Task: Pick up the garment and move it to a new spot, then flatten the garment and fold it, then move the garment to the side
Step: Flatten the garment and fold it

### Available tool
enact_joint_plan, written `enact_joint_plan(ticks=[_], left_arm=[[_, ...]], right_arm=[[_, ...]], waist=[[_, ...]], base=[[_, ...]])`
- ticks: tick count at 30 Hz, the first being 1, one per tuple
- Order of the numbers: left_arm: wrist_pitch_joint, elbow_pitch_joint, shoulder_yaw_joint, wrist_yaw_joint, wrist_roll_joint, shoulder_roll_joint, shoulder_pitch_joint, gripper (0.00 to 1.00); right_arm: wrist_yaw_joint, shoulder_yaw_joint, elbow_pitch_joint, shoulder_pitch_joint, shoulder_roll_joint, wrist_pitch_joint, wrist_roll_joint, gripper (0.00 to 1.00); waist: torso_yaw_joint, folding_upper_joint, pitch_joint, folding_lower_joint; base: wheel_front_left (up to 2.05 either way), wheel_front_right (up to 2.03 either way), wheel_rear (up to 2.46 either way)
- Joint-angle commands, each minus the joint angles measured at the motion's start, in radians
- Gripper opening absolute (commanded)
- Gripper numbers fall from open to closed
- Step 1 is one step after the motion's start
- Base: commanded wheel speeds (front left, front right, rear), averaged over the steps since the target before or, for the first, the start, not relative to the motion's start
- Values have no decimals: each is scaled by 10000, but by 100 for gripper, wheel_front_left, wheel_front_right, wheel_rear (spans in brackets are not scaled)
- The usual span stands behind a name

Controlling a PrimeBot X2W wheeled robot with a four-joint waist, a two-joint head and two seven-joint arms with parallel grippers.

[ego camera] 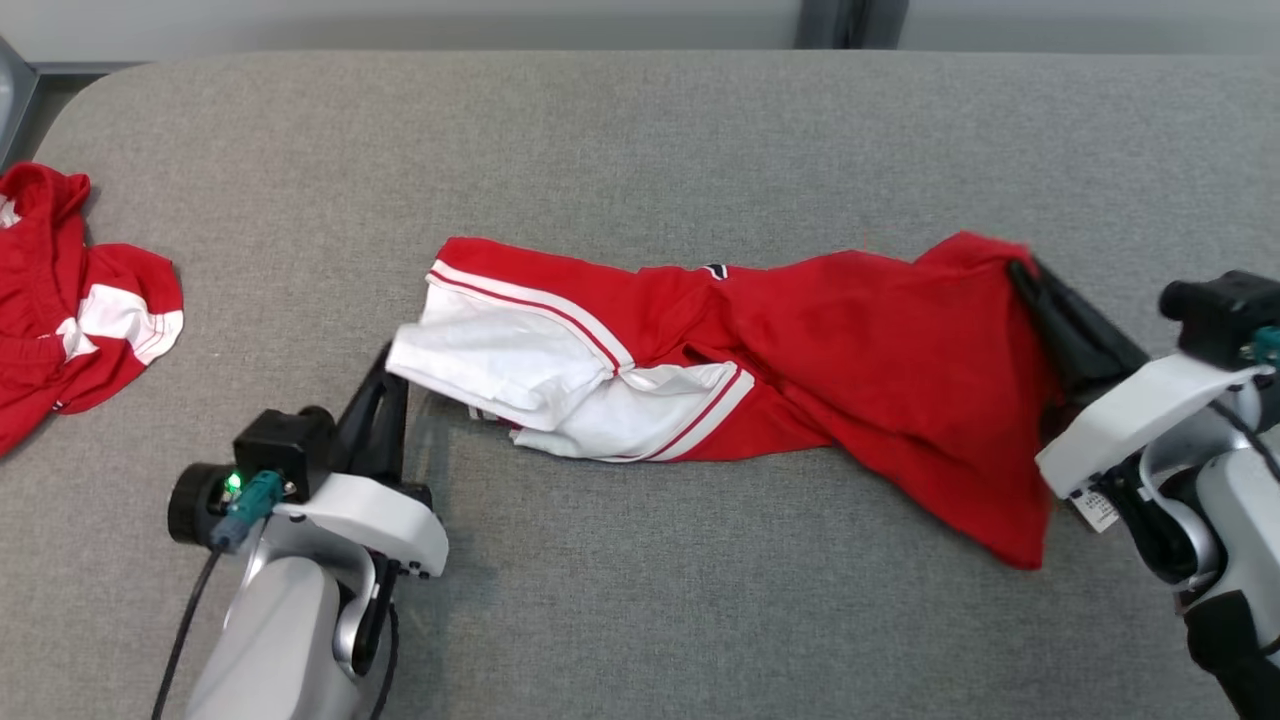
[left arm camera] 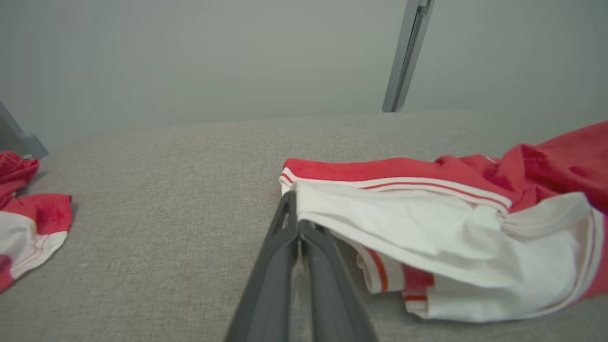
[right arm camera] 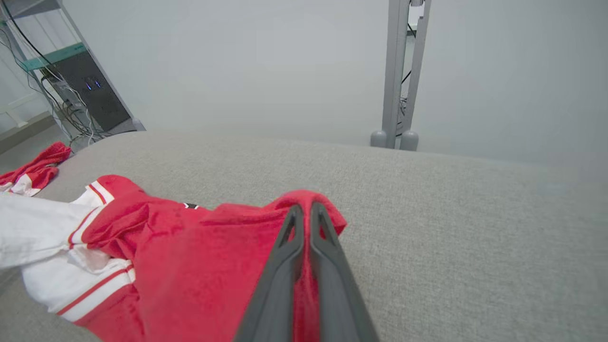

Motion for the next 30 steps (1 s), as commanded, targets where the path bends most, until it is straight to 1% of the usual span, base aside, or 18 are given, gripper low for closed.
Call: enact_joint_plan(ticks=[1, 7, 8, 15, 17, 19, 24, 27, 30], left_arm=[[-48, -384, 127, 59, 88, 46, 32, 0], [-47, -2555, 696, 139, 318, 20, 106, 0], [-45, -3314, 846, 119, 426, 42, -41, 0], [-45, -5400, 1066, -21, 708, 226, -643, 0], [-45, -5619, 1055, -33, 730, 264, -763, 0], [58, -6016, 1027, -93, 702, 351, -1055, 0], [752, -6874, 1040, -211, 547, 615, -1802, 0], [1127, -7097, 1029, -290, 388, 738, -2158, 0], [1347, -7059, 933, -387, 220, 804, -2630, 0]], right_arm=[[2, -198, -100, 11, -52, -249, -4, 0], [2, -915, -874, 231, -51, -1105, -311, 0], [2, -1168, -1238, 260, -62, -1301, -469, 0], [2, -2234, -2911, 418, 27, -1605, -1287, 0], [2, -2426, -3147, 454, 43, -1570, -1436, 0], [2, -2811, -3717, 511, 122, -1502, -1648, 0], [2, -3653, -4887, 714, 341, -954, -2057, 0], [2, -3912, -5205, 684, 456, -647, -2067, 0], [2, -4069, -5234, 409, 546, -434, -1940, 0]], waist=[[-55, 0, -93, 0], [-260, 0, -475, 0], [-334, 0, -599, 0], [-679, 0, -1033, 0], [-725, 0, -1094, 0], [-810, 0, -1199, 0], [-1036, 0, -1347, 0], [-1170, 0, -1275, 0], [-1262, 0, -1026, 0]], base=[[0, 0, 0], [0, 0, 0], [0, 0, 0], [0, 0, 0], [0, 0, 0], [0, 0, 0], [0, 0, 0], [0, 0, 0], [0, 0, 0]])
